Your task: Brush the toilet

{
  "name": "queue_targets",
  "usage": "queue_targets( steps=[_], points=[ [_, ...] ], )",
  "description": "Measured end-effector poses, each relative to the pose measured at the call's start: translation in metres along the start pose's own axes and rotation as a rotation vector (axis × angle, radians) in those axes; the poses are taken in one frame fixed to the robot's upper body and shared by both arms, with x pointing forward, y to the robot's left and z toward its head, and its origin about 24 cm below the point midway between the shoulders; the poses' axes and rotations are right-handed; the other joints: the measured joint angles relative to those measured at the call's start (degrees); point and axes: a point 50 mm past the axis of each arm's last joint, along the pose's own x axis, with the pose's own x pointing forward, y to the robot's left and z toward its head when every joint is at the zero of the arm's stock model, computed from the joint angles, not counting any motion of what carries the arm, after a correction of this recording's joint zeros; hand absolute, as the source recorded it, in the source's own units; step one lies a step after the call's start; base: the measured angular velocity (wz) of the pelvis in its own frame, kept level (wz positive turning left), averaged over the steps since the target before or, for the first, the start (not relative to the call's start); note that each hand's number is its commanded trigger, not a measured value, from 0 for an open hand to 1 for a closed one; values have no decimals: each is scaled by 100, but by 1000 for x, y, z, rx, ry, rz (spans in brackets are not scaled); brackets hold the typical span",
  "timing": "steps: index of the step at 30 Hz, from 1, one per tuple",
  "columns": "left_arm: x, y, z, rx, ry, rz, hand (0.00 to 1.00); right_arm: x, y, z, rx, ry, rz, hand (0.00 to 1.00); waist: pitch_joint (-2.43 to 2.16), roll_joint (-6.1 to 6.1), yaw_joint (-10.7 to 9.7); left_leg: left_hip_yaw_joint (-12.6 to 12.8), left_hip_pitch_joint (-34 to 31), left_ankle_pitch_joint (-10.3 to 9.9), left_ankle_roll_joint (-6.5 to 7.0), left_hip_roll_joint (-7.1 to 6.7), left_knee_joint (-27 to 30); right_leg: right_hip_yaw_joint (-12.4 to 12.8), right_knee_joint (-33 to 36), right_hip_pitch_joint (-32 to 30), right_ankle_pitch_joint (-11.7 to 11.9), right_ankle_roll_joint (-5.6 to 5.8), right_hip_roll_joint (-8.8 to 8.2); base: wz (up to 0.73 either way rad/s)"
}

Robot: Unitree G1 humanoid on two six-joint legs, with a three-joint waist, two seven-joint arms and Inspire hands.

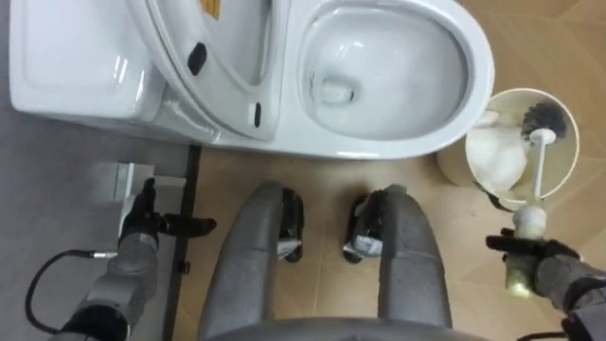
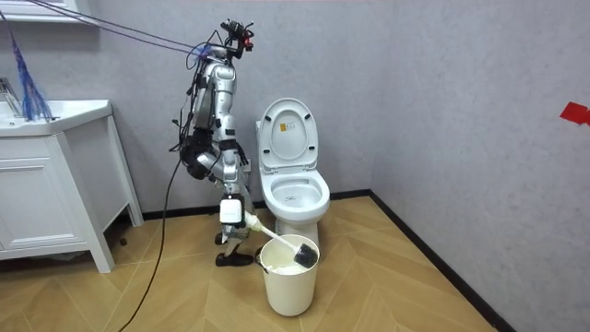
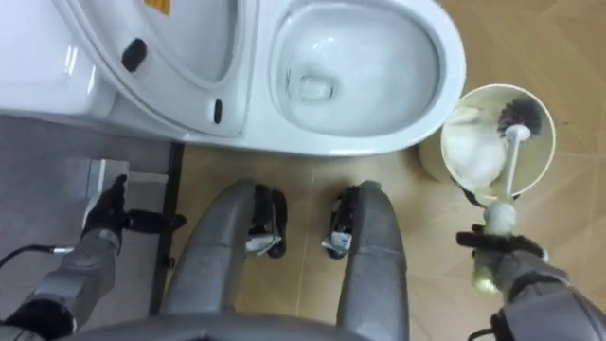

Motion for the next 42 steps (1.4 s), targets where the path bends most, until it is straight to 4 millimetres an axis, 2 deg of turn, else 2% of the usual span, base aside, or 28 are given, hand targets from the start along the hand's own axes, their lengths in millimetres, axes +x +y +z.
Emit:
queue_targets(
  steps=[2, 5, 6, 8, 9, 12, 14, 18, 24, 29, 31, 35, 36, 38, 42],
  points=[
    [-2, 1, -3, -10, -5, 22, 0, 0, 8, -1, 96, 4, 5, 100, 1, -70, -32, -11, 331, 79, 21, -14, -336, -18, -358, 337, 97, 53, 15, 2],
    [-5, -3, -9, -25, 5, 35, 0, -1, 8, 5, 212, -17, -15, 100, -3, -105, -60, -17, 784, 140, 59, -36, -729, -46, -797, 813, 194, 131, 30, -1],
    [-5, -3, -9, -24, 5, 35, 0, -1, 8, 7, 239, -22, -16, 100, -10, -126, -57, -10, 878, 154, 66, -43, -806, -44, -872, 900, 212, 149, 34, -3],
    [-6, -1, -12, -36, 10, 47, 0, -2, 10, 13, 317, -50, -32, 100, -55, -210, -55, 3, 1209, 262, 82, -64, -1191, -30, -1280, 1228, 345, 205, 109, -5],
    [-6, 0, -13, -42, 10, 53, 0, -3, 12, 14, 325, -61, -37, 100, -68, -227, -56, 2, 1281, 301, 82, -66, -1309, -40, -1403, 1304, 393, 211, 124, -4],
    [-7, 0, -14, -77, 15, 88, 0, -5, 14, 18, 323, -116, -78, 100, -71, -244, -53, -23, 1706, 493, 102, -112, -1850, -91, -1943, 1751, 591, 269, 146, 5],
    [-8, -3, -15, -89, 4, 97, 0, -7, 16, 21, 282, -162, -110, 100, -70, -238, -40, -36, 1952, 599, 103, -147, -2166, -112, -2228, 2001, 704, 294, 155, 3],
    [-10, -5, -16, -75, -7, 100, 0, -10, 21, 21, 174, -229, -164, 100, -69, -237, -19, -115, 2118, 612, 85, -143, -2277, -185, -2403, 2217, 727, 293, 180, 7],
    [-12, -10, -20, -33, -13, 93, 0, -14, 31, 22, -137, -364, -195, 100, -65, -217, 145, -171, 2532, 668, 26, -156, -2583, -227, -2642, 2642, 743, 272, 197, 5],
    [-14, -9, -22, -27, -30, 100, 0, -17, 38, 19, -391, -464, -192, 100, -55, -179, 243, -497, 2625, 760, -84, -147, -2689, -640, -2902, 2946, 781, 199, 197, 30],
    [-15, -9, -25, -29, -20, 100, 0, -18, 42, 18, -473, -497, -184, 100, -54, -172, 294, -576, 2641, 781, -111, -151, -2723, -709, -2978, 3014, 789, 180, 212, 23],
    [-18, 0, -30, -20, -18, 144, 0, -20, 45, 16, -598, -551, -176, 100, -53, -150, 591, -700, 2606, 809, -144, -166, -2730, -883, -3005, 3052, 776, 147, 205, 18],
    [-18, 1, -30, -27, -19, 152, 0, -20, 45, 16, -602, -553, -175, 100, -54, -147, 609, -733, 2604, 815, -152, -179, -2735, -918, -3011, 3067, 768, 139, 196, 24],
    [-24, 10, -37, -43, -18, 186, 0, -21, 47, 10, -652, -565, -165, 100, -57, -147, 742, -824, 2645, 837, -167, -205, -2768, -1027, -3095, 3180, 738, 125, 186, 25],
    [-34, 14, -48, -30, -10, 223, 0, -20, 47, -12, -741, -535, -135, 100, -64, -139, 797, -1094, 2758, 858, -199, -268, -2811, -1328, -3289, 3488, 708, 132, 191, 42]
  ],
)
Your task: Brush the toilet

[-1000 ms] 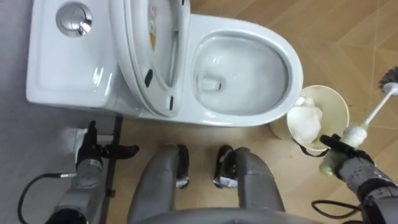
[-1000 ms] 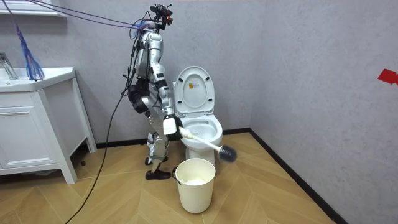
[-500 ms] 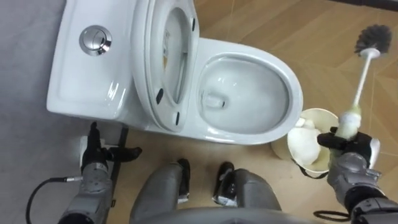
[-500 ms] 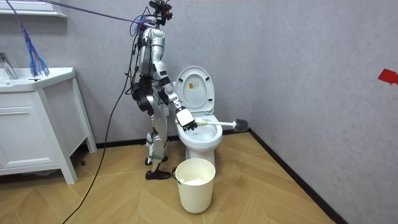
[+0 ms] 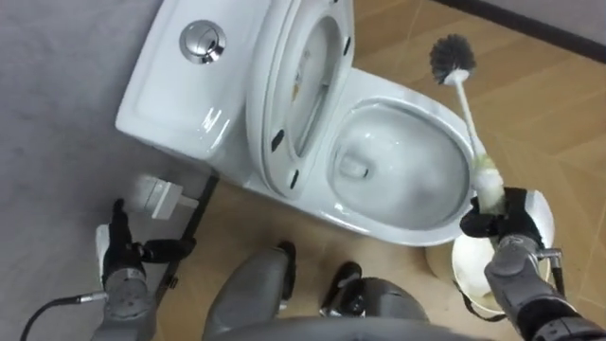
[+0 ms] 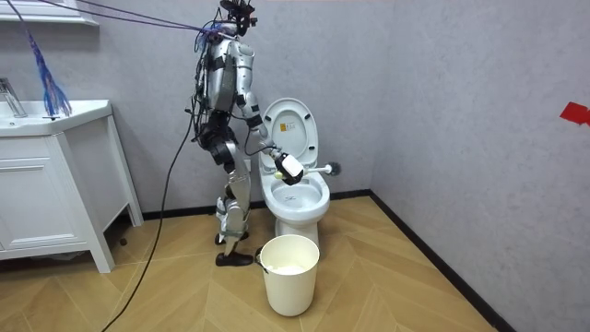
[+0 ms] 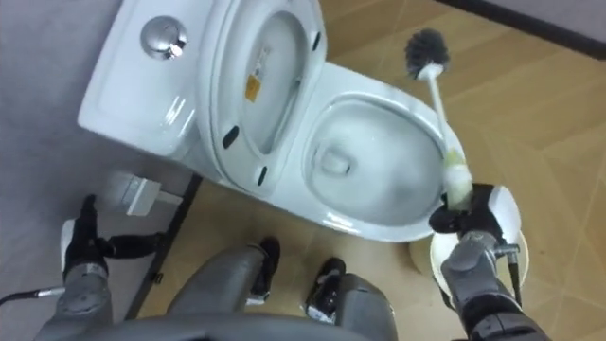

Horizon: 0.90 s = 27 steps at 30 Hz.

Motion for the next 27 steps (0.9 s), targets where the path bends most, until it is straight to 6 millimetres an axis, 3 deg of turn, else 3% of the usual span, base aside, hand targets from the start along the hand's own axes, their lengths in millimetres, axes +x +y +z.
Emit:
queue_targets(
  steps=[6, 12, 15, 20, 25, 27],
  points=[
    [-15, 12, -8, 97, -49, 50, 0, -11, 12, -20, -58, 36, 58, 100, -12, -30, 121, -231, 184, 87, -32, -89, -213, -193, -236, 289, -10, 26, 0, 24],
    [-22, 12, 5, 203, -179, 77, 0, -19, 16, -37, -44, 95, 103, 100, -30, -29, 113, -298, 361, 95, -47, -91, -255, -433, -391, 601, -24, 26, 14, 18],
    [-24, 15, 17, 296, -274, 92, 0, -22, 16, -46, -32, 124, 128, 100, -30, -11, 99, -362, 419, 94, -53, -95, -238, -441, -450, 709, -25, 27, 57, 14],
    [-30, 13, 39, 386, -440, 133, 0, -22, 12, -59, -1, 200, 162, 100, -54, 120, 58, -424, 648, 102, -77, -103, -264, -440, -486, 957, -27, 26, 76, 6],
    [-33, 4, 66, 414, -592, 177, 0, -22, 13, -61, -7, 219, 188, 100, -7, 232, -67, -372, 764, 157, -122, -87, -331, -416, -481, 1005, -45, -8, 69, -1],
    [-34, 1, 79, 452, -671, 190, 0, -23, 13, -65, -2, 239, 202, 100, -9, 235, -88, -345, 817, 174, -141, -76, -378, -389, -465, 1012, -56, -27, 69, -6]
  ],
)
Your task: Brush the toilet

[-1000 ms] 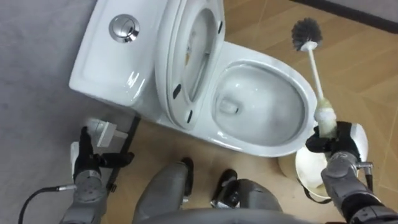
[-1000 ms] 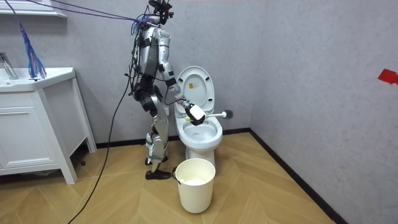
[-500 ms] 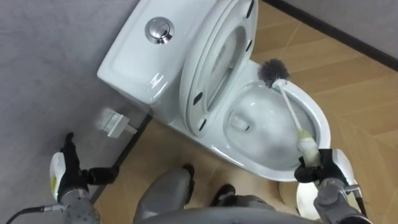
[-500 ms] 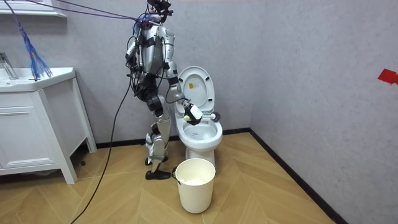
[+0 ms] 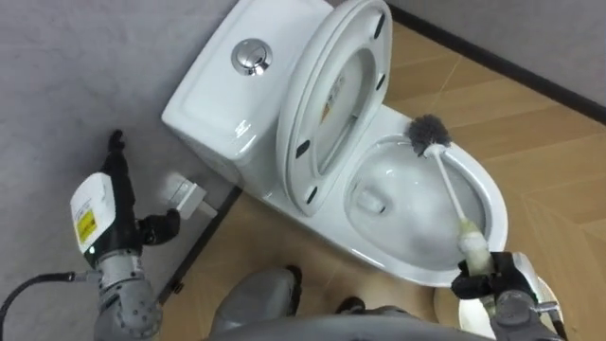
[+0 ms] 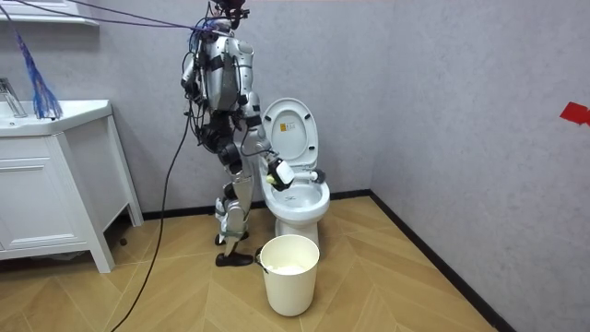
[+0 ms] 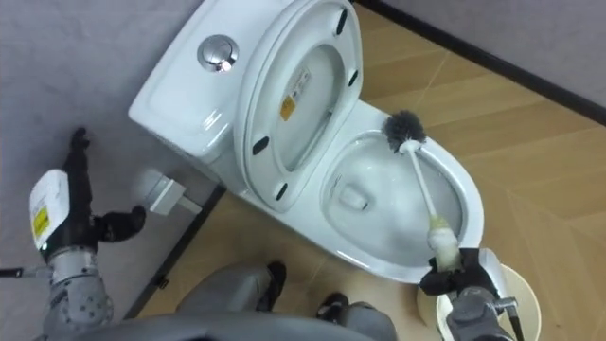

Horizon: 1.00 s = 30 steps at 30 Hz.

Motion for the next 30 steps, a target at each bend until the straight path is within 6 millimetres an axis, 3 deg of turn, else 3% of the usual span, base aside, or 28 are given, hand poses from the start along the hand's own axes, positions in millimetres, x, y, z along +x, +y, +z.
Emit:
queue_targets(
  steps=[6, 11, 15, 20, 30],
  points=[
    [21, 4, 39, 97, -274, 91, 0, 2, -1, -3, -1, 41, 47, 100, 2, -3, -195, 86, 32, 52, -46, 23, -46, 121, 25, -61, -15, -54, 12, -10],
    [15, -8, 49, 104, -354, 23, 0, 4, -2, 5, -28, 11, 83, 100, 4, -7, -450, 248, 25, 53, -45, 66, -76, 279, 85, -156, -17, -60, 6, -17],
    [17, -16, 51, 117, -374, -37, 0, 5, -4, 7, -56, -1, 104, 100, 4, 4, -610, 312, 20, 52, -46, 80, -83, 287, 73, -171, -14, -65, 11, -3],
    [15, -39, 36, 225, -368, -276, 0, 11, -17, 22, -114, -43, 125, 100, 4, 10, -649, 426, -10, 52, -46, 112, -135, 465, 118, -342, -9, -83, 19, -17],
    [22, -40, 33, 296, -357, -338, 0, 16, -25, 33, -297, -46, 134, 100, 27, -37, -623, 733, -171, 130, 34, 96, -207, 712, 474, -769, -18, -88, -110, -11]
  ],
)
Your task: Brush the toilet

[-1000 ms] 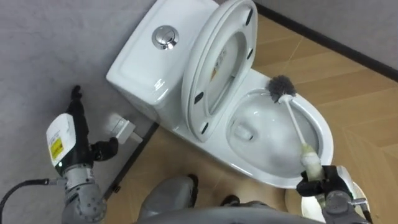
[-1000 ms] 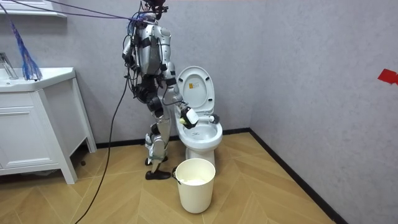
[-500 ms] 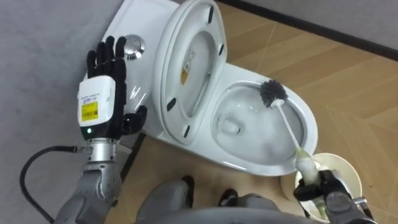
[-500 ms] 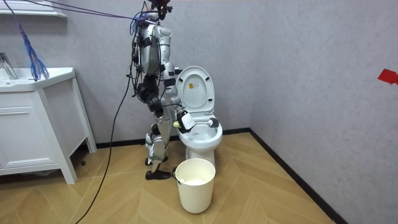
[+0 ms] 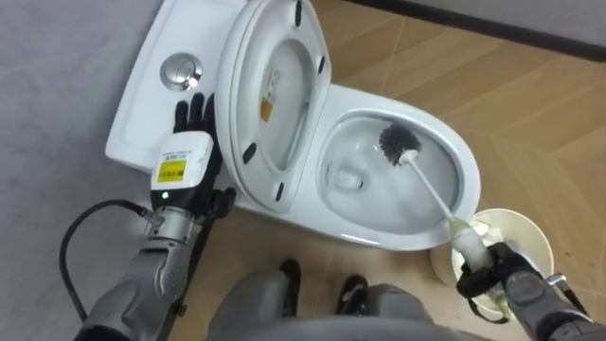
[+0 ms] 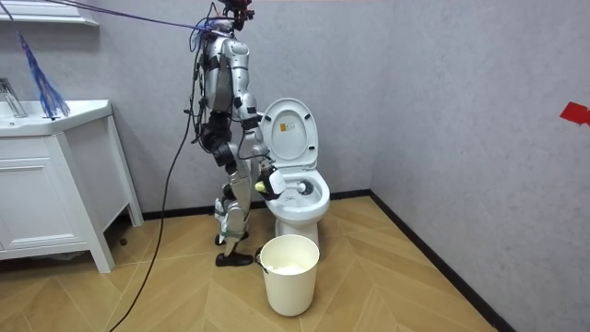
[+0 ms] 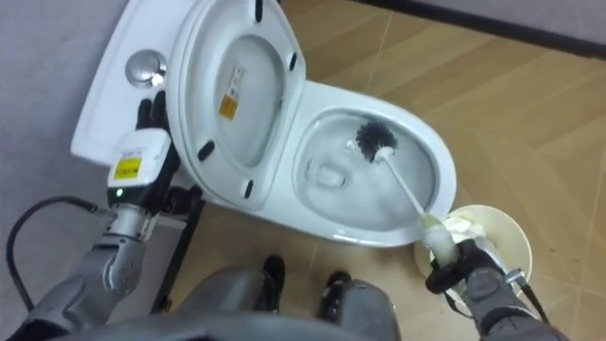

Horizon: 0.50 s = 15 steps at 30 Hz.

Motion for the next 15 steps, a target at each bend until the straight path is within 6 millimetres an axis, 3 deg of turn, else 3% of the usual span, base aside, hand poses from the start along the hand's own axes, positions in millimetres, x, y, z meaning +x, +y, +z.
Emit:
queue_targets(
  steps=[7, 15],
  points=[
    [0, 6, -9, 45, 19, -2, 0, 1, -11, 7, -246, -19, -33, 100, -48, -72, 26, 207, -171, 88, -8, 14, -32, 210, 111, -341, 79, -52, 17, -16],
    [1, 14, -20, 102, 25, 0, 0, 1, -17, 19, -520, -65, -52, 100, -101, -32, 117, 280, -360, 137, -46, 95, -7, 253, 124, -555, 136, -134, 73, -6]
  ],
)
